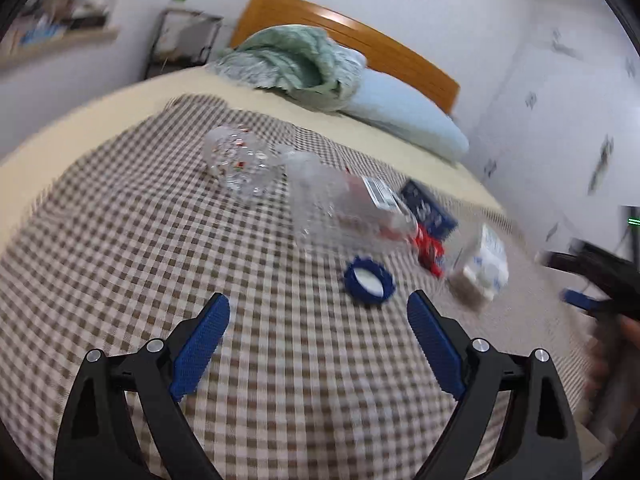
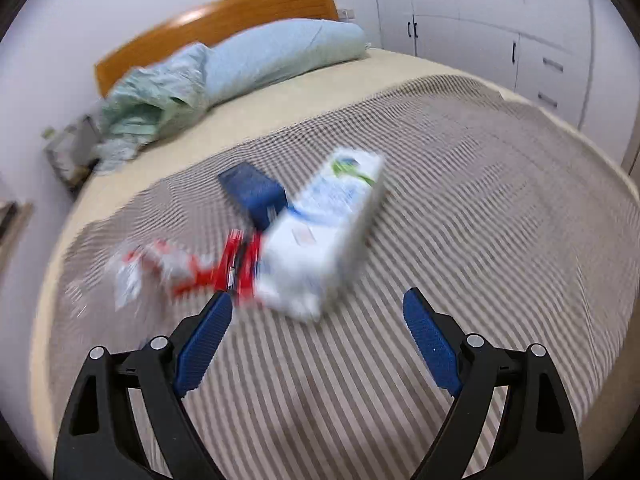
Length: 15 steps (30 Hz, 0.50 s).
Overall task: Collect trash
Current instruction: 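Grasp the white milk carton with the right tool while the left tool grasps a clear plastic sheet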
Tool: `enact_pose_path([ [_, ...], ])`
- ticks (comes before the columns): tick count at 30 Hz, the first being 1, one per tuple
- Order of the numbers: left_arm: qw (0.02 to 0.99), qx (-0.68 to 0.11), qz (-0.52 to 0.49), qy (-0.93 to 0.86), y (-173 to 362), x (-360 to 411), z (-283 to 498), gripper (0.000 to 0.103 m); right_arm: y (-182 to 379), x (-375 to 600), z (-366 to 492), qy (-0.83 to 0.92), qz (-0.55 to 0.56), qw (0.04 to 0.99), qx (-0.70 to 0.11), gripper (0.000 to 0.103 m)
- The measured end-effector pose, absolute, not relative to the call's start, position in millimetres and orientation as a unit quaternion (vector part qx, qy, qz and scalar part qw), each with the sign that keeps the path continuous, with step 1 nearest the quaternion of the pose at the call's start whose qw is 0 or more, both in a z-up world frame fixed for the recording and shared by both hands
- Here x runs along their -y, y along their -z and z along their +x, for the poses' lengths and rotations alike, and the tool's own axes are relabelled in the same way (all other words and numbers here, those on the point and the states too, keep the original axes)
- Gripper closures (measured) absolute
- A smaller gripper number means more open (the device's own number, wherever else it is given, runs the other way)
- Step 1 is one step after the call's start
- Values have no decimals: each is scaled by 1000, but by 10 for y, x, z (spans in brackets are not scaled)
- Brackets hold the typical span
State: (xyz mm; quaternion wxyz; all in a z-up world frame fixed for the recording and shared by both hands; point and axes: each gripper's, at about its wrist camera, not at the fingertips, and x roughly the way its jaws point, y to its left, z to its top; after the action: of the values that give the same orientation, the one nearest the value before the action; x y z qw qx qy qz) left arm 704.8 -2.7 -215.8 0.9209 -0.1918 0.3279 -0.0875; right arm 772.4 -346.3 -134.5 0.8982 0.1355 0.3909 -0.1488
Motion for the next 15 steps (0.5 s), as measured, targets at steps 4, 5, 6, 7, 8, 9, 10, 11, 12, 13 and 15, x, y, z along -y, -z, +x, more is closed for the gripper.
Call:
enact_pose_path([
  [4, 927, -319, -180, 79, 2134, -89, 7129, 15, 1660, 3314, 8567, 233, 90, 863, -440, 19],
  [5, 928, -320, -176, 77, 2145, -94, 7163, 15, 1770, 3348, 8690, 281, 72, 847, -445, 19],
  [6, 926, -324, -174, 79, 2159, -107, 7193, 15, 1862, 3442, 8702, 309, 74, 836, -448, 18],
  [7, 925, -330, -172, 78, 2174, -116, 7208, 15, 1926, 3532, 8662, 320, 88, 829, -451, 18],
  [8, 924, -335, -170, 77, 2186, -123, 7214, 15, 2034, 3651, 8640, 326, 119, 819, -457, 18],
  [9, 924, -336, -167, 75, 2190, -122, 7217, 15, 2100, 3721, 8618, 318, 143, 816, -461, 18],
  [10, 925, -335, -165, 72, 2178, -112, 7219, 15, 2187, 3821, 8569, 279, 190, 821, -461, 20],
  [11, 926, -332, -164, 70, 2174, -93, 7206, 15, 2267, 3926, 8486, 235, 231, 825, -460, 31],
  [12, 929, -327, -163, 65, 2168, -70, 7216, 15, 2266, 3983, 8402, 218, 238, 829, -458, 31],
  [13, 931, -322, -160, 60, 2162, -57, 7208, 15, 2232, 4013, 8331, 205, 229, 835, -457, 33],
  [15, 935, -317, -152, 53, 2148, -26, 7176, 15, 2083, 4034, 8081, 187, 166, 859, -447, 34],
])
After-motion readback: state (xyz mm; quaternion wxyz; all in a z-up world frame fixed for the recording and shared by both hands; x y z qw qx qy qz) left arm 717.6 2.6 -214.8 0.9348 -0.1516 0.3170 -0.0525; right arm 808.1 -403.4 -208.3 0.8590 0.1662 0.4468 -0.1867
